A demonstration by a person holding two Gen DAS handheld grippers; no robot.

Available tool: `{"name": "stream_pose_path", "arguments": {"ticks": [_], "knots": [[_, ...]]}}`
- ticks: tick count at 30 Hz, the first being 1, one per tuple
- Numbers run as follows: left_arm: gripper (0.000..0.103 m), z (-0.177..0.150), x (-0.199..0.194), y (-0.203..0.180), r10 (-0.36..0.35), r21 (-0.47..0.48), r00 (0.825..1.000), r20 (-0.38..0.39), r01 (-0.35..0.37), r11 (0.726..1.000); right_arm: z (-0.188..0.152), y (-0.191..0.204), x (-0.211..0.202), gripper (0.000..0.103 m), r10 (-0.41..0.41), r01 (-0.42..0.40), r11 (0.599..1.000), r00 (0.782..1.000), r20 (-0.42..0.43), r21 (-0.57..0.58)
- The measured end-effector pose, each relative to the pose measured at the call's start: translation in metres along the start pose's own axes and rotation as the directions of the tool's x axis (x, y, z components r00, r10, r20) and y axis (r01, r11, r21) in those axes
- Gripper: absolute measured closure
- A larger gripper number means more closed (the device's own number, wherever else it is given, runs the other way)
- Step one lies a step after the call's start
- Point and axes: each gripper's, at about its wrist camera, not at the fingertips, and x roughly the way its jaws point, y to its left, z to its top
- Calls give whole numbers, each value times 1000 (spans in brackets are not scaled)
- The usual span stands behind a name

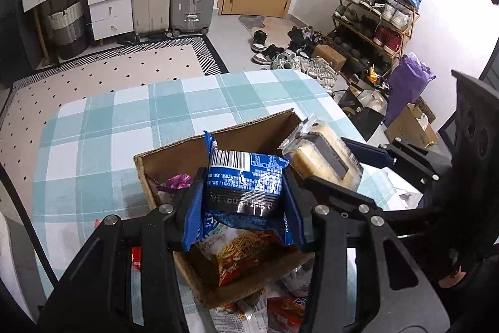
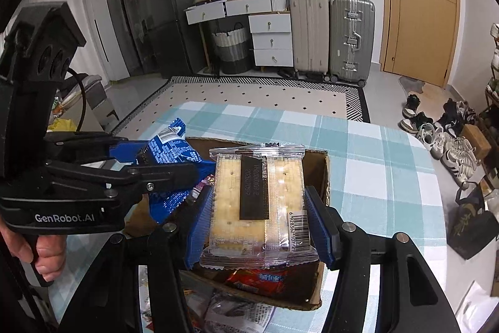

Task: Organize snacks
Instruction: 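Carry the cracker pack and blue Oreo pack over the cardboard box, then open both tools to drop the packs into the box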

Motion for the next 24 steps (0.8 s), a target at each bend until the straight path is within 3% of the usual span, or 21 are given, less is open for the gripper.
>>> {"name": "stream_pose_path", "arguments": {"ticks": [2, 3, 5, 7, 21, 24], "knots": [[57, 2, 3, 3, -23, -26, 1000, 5, 23, 999, 0, -4, 3, 44, -1, 1, 1000, 1000, -3, 14], [50, 2, 3, 5, -29, -34, 1000, 4, 29, 999, -1, -6, 5, 42, 1, -1, 1000, 1000, -4, 22], [48, 3, 2, 8, -41, -42, 999, 10, 42, 998, -2, -10, 6, 35, 12, -11, 999, 1000, -9, 38], [46, 1, -4, 7, -46, -38, 998, 31, 47, 998, -3, -13, 2, 35, 4, -4, 999, 1000, 4, 44], [44, -16, -41, -8, 1, 4, 998, 67, -1, 1000, -11, -7, -37, 33, -25, 24, 999, 998, 49, 29], [43, -21, -50, -12, 9, 5, 997, 74, -10, 1000, -14, -3, -47, 27, -26, 24, 999, 998, 60, 30]]}}
